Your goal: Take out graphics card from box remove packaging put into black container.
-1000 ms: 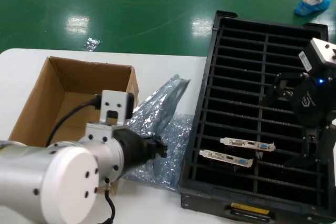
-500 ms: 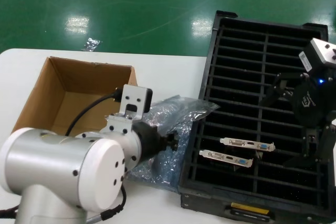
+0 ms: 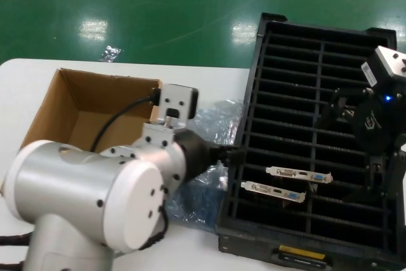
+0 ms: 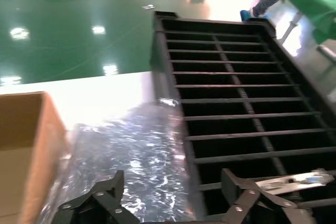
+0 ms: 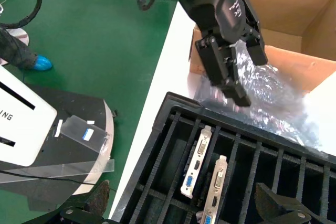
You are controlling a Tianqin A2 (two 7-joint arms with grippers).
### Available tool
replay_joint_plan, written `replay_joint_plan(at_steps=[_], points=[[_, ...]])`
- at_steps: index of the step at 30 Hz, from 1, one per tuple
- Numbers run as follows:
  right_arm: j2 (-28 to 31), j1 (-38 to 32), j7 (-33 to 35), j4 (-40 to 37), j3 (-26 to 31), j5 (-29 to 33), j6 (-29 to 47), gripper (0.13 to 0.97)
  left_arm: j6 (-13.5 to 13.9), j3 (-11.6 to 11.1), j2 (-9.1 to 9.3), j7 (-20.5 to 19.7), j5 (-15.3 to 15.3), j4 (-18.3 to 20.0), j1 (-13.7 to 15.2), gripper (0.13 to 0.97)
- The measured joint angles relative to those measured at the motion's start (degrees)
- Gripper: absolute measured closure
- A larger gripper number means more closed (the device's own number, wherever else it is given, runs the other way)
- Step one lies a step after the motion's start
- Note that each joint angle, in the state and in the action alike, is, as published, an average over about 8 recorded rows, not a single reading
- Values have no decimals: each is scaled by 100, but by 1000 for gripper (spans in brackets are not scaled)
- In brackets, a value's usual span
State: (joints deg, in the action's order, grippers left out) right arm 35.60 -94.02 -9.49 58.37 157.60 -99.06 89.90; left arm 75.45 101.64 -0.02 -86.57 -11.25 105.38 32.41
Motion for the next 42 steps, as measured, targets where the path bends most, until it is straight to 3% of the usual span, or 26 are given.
replay_joint_plan(at_steps=[6, 11, 15, 19, 23, 30, 42], points=[[0, 0, 0, 0, 0, 0, 0, 129, 26, 361, 0, -228, -84, 44, 24, 420], [0, 0, 0, 0, 0, 0, 0, 129, -63, 434, -1, -137, 49, 116, 5, 309], [0, 0, 0, 0, 1, -1, 1, 129, -375, 407, -26, 363, 494, 301, -71, 287], [-4, 18, 2, 6, -12, -2, -16, 129, -977, 350, -133, 1155, 1213, 559, -248, 246], [-35, 180, 19, 63, -125, -9, -171, 129, -1394, 293, -228, 1632, 1382, 640, -392, 190], [-165, 841, 85, 295, -586, -37, -799, 129, -1773, 210, -317, 2060, 563, 482, -577, 149], [-454, 2324, 233, 819, -1625, -101, -2206, 129, -2763, 2, -558, 3190, -1119, 162, -1036, 132]])
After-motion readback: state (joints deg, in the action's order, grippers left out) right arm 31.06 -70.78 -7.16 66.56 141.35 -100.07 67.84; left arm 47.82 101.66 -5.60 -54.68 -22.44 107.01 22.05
